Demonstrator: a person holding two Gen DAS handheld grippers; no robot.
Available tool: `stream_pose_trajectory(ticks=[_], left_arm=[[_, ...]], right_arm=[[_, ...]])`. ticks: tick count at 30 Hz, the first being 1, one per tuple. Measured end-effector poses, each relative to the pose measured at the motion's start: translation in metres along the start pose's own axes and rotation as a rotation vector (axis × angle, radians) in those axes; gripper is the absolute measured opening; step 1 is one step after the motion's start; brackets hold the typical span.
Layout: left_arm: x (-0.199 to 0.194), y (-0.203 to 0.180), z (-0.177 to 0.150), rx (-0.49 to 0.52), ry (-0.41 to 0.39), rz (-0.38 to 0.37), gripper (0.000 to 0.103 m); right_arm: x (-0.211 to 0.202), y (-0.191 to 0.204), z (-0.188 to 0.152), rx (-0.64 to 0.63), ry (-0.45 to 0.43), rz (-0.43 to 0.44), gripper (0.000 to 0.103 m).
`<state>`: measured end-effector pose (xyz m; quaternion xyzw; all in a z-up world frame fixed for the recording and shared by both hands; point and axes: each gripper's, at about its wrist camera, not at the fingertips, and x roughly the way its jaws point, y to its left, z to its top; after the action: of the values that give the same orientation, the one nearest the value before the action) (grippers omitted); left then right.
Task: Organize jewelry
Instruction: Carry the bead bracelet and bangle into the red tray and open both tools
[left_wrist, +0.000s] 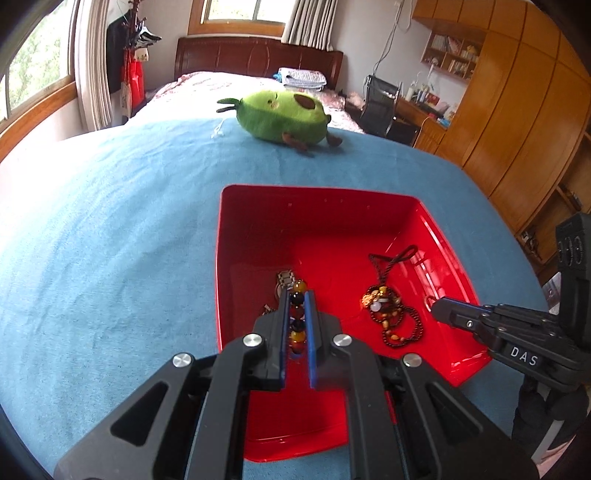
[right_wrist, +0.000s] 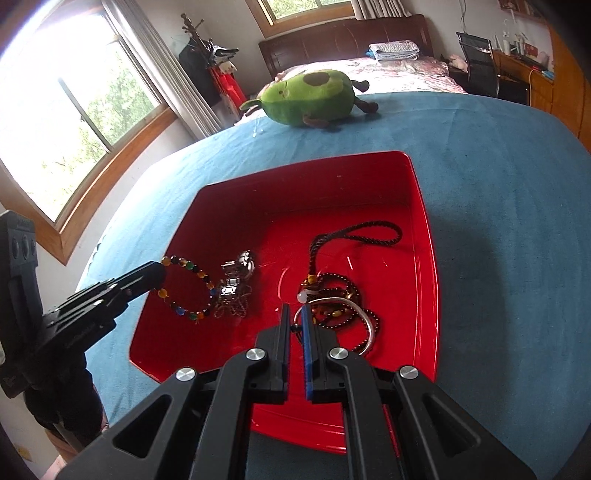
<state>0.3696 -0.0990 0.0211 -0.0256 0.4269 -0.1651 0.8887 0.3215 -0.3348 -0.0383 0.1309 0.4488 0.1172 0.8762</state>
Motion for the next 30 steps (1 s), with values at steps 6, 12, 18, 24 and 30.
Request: stream_pose_trajectory(ticks=[6, 12, 18, 24, 30], left_arm=[[0.005, -0.001, -0.004, 0.001, 0.015, 0.011, 0.006], [0.007, -0.002, -0.006, 0.009, 0.023, 0.012, 0.006], [0.012, -0.001, -0.007, 0.006, 0.047, 0.0, 0.008], [0.01, 0.0, -0.006, 0.004, 0.052, -0.003, 0.015], [-0.003, -0.001, -0.011, 0.007, 0.03, 0.013, 0.028]], right_arm=[[0.005, 0.001, -0.002, -0.004, 0.013, -0.002, 0.005], [0.004, 0.002, -0.004, -0.007, 0.013, -0.009, 0.005], [0.004, 0.003, -0.004, -0.012, 0.008, -0.034, 0.011], [-0.002, 0.006, -0.006, -0.018, -0.003, -0.027, 0.017], [-0.009, 0.012, -0.012, -0.023, -0.014, -0.025, 0.017]])
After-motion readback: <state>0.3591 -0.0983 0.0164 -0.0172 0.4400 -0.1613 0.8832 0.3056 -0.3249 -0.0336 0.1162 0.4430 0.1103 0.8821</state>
